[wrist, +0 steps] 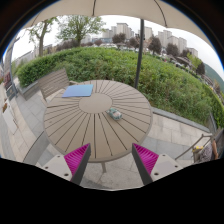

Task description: Arrange mouse

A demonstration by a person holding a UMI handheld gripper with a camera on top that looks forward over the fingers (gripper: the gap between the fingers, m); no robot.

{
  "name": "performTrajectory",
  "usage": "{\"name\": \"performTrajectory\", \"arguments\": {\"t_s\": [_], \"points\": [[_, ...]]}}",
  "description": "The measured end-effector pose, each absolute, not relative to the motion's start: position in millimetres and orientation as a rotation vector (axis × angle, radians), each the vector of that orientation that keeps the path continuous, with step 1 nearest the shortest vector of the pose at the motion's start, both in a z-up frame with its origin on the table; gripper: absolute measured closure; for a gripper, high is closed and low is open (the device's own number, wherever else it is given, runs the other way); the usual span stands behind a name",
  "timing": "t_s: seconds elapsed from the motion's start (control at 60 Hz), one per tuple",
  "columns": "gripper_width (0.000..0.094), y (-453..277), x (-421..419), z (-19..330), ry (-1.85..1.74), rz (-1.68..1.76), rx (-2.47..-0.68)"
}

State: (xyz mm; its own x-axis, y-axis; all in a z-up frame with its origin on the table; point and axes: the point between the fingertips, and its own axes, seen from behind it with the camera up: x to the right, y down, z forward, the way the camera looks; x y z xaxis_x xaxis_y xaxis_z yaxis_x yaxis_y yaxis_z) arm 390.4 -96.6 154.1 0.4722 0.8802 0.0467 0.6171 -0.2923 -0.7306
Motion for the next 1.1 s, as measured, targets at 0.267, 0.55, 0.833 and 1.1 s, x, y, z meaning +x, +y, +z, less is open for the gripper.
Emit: {"name": "performTrajectory", "arguments": {"t_s": [0.267, 0.55, 0.833, 1.1], "points": [[0.0086, -61, 352, 131, -1.174, 0.532, -1.971], [0.0083, -11, 291, 72, -1.143, 0.564, -1.916], [0.0084, 37, 219, 18, -1.153, 0.593, -1.895], [0.0085, 76, 168, -7, -1.184, 0.568, -1.898]]}}
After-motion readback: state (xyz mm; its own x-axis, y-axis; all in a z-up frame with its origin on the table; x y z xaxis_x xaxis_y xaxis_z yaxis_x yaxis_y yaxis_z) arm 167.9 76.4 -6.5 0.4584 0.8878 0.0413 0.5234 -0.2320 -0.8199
